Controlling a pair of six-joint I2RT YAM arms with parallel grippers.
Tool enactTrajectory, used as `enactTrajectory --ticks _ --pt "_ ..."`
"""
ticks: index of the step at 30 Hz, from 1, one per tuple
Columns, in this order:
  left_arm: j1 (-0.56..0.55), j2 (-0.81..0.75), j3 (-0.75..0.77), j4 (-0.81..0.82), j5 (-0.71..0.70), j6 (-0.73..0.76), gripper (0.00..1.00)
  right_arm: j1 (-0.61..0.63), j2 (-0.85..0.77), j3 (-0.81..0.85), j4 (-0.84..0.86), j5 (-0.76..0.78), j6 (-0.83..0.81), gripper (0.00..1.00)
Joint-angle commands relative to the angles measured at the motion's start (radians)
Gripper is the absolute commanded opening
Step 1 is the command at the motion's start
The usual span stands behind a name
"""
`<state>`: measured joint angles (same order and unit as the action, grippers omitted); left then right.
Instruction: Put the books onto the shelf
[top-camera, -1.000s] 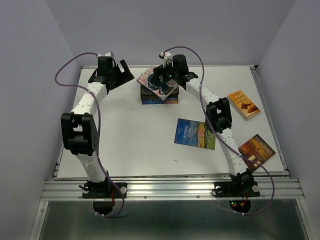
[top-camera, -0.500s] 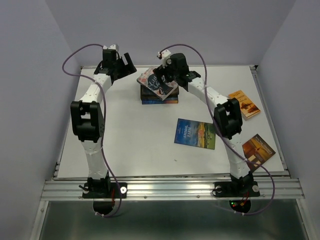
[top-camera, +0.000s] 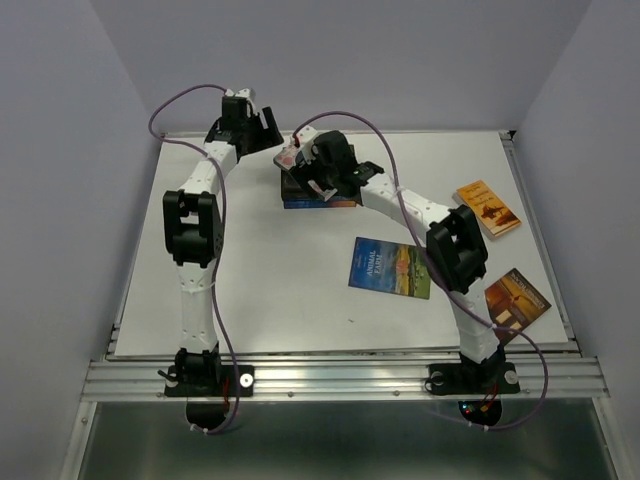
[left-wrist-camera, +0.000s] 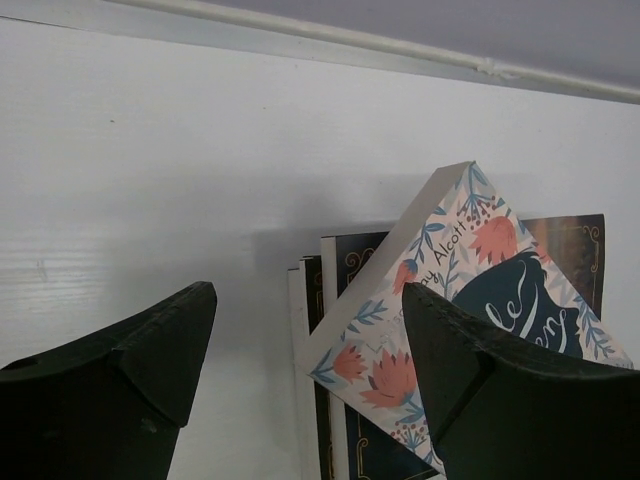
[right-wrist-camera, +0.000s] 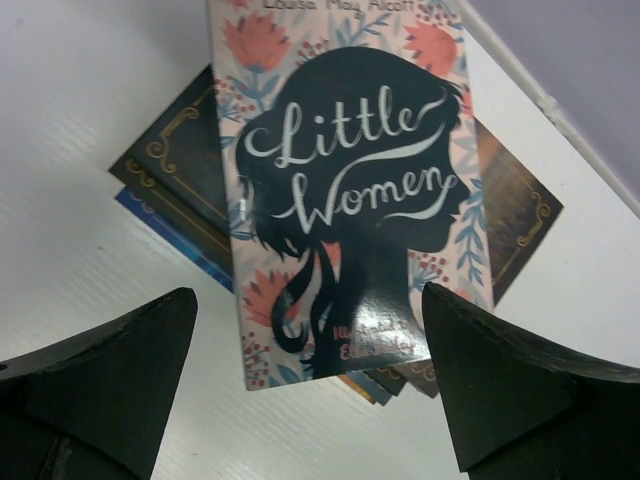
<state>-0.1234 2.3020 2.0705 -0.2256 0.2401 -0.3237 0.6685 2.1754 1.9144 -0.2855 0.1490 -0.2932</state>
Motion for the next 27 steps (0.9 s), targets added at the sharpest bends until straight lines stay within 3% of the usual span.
enactTrajectory --ticks 1,6,15,21,24,27 --pt "-0.016 -0.007 0.028 0.011 0.051 0.018 0.82 -0.014 0.001 -0.008 0.012 0.099 -0.021 1.00" --pt "-0.038 -0.007 -0.016 0.019 0.062 0.018 0.67 -0.014 0.024 -0.009 -0.015 0.138 -0.029 1.00" --pt "-0.044 -0.045 -0.119 0.034 0.019 0.006 0.55 -0.014 -0.016 -0.072 -0.066 -0.005 -0.027 1.00" --pt "-0.044 -0.091 -0.188 0.045 -0.015 -0.009 0.44 -0.014 0.001 -0.078 -0.076 0.060 -0.023 1.00" --pt "-0.044 -0.111 -0.210 0.042 -0.036 -0.011 0.37 -0.014 -0.019 -0.083 -0.084 0.014 -0.017 1.00" --pt "-0.044 -0.124 -0.230 0.043 -0.045 -0.012 0.36 -0.014 -0.038 -0.078 -0.086 -0.037 -0.008 1.00"
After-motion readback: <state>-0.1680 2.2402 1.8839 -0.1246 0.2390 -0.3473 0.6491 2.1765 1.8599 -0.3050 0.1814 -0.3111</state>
